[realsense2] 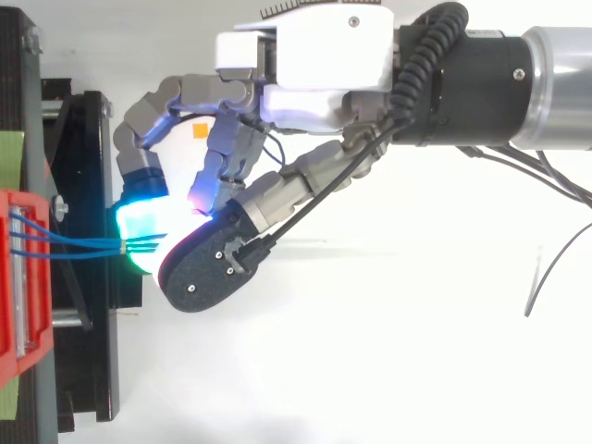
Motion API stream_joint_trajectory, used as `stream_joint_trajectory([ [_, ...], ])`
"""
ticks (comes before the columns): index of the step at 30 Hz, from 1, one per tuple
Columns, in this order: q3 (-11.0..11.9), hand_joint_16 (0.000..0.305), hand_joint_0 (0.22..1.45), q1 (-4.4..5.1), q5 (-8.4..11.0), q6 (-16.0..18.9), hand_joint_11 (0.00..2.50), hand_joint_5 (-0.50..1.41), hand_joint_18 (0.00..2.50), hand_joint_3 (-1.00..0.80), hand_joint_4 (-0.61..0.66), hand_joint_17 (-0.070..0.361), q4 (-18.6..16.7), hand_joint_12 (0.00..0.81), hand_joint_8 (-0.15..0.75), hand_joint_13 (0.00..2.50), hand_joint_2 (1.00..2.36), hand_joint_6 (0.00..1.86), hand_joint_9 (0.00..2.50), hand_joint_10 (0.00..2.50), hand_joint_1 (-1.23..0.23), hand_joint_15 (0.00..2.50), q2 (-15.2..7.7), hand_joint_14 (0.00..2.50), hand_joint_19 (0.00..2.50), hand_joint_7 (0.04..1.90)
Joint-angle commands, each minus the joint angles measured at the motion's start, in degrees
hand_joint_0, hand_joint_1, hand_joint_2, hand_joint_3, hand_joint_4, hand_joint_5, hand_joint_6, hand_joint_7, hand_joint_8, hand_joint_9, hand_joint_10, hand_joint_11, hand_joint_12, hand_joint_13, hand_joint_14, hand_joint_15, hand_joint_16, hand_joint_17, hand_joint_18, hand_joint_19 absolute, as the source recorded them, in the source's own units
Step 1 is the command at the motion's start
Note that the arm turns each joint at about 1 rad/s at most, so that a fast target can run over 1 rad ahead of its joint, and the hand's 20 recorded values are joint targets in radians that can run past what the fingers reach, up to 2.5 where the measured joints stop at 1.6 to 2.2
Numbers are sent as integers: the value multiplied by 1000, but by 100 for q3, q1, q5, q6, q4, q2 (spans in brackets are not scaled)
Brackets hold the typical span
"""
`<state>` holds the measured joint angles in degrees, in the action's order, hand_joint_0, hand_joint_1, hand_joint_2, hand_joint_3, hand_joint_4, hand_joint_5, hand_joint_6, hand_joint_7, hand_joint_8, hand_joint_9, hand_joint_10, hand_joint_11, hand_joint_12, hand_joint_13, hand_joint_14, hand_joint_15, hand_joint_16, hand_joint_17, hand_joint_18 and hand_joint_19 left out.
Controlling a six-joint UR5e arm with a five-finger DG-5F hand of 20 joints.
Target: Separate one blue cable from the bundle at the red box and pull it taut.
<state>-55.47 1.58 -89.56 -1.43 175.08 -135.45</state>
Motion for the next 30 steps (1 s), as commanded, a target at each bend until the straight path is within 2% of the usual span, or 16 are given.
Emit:
stream_joint_trajectory([
  [1, 1, 39, 749, 0, 0, 3, 1431, -185, 849, -452, -14, 88, 0, 337, 295, 1136, 1004, 864, 1176, 16, -927, 1263, 1, 24, 812, 1096],
  [8, 10, 40, 822, 9, 0, 3, 1432, -181, 890, -500, -33, 90, -8, 340, 293, 1162, 1000, 868, 1196, 17, -954, 1249, 1, 25, 802, 1113],
  [15, 1, 40, 822, 9, 0, 3, 1437, -177, 905, -500, -16, 90, 0, 345, 290, 1172, 1000, 869, 1210, 19, -956, 1246, 1, 26, 790, 1095],
  [24, 10, 40, 776, 9, 0, 3, 1434, -174, 910, -500, 19, 90, -8, 344, 295, 1170, 1000, 871, 1211, 18, -952, 1241, 1, 28, 784, 1122],
  [30, 1, 40, 675, 0, 0, 3, 1425, -170, 905, -500, 43, 89, 0, 342, 302, 1164, 1000, 870, 1214, 19, -899, 1253, 1, 26, 796, 1092],
])
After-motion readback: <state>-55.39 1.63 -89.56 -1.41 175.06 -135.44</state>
